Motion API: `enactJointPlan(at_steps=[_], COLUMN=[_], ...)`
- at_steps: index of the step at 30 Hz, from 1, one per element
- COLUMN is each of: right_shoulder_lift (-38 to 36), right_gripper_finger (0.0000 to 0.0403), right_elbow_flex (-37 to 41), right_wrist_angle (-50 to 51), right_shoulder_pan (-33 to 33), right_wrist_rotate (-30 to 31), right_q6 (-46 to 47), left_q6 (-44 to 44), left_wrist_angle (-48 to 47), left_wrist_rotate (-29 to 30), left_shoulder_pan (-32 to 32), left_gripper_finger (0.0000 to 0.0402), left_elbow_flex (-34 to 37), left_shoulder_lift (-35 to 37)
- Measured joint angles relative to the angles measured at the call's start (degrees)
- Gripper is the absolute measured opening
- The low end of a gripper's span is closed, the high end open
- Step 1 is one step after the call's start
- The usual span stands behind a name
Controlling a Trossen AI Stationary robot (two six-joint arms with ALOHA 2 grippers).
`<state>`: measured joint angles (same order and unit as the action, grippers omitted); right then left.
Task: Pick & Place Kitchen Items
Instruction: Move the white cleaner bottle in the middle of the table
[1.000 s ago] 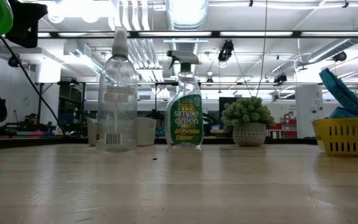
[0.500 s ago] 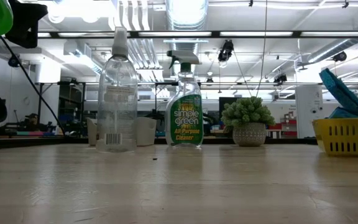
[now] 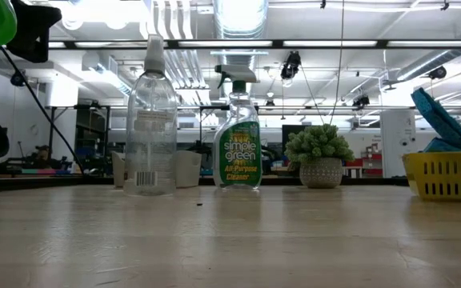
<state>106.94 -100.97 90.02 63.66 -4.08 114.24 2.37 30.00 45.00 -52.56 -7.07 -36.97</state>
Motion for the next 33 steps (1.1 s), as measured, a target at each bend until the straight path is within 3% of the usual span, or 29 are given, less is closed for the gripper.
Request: enactJointPlan(at_steps=[10, 19, 33], right_shoulder_lift=[-0.2, -0.2, 0.0], right_gripper_finger=[0.0107, 0.0108, 0.0108], right_elbow_flex=[-0.1, -0.3, 0.1], right_wrist_angle=[-1.3, -1.6, -2.3], right_shoulder_pan=[0.0, 0.1, -1.4], right_wrist_rotate=[-0.5, 4.1, 34.1], right_q6=[-0.5, -3.7, -16.6], left_q6=[0.0, 0.0, 0.2], left_wrist_angle=[0.0, 0.0, -0.3], left_wrist_rotate=[0.0, 0.0, 0.0], left_shoulder_pan=[0.0, 0.0, 0.0], left_gripper_finger=[0.0254, 0.0254, 0.0254], left_elbow_flex=[0.0, 0.0, 0.0], left_shoulder_lift=[0.0, 0.0, 0.0])
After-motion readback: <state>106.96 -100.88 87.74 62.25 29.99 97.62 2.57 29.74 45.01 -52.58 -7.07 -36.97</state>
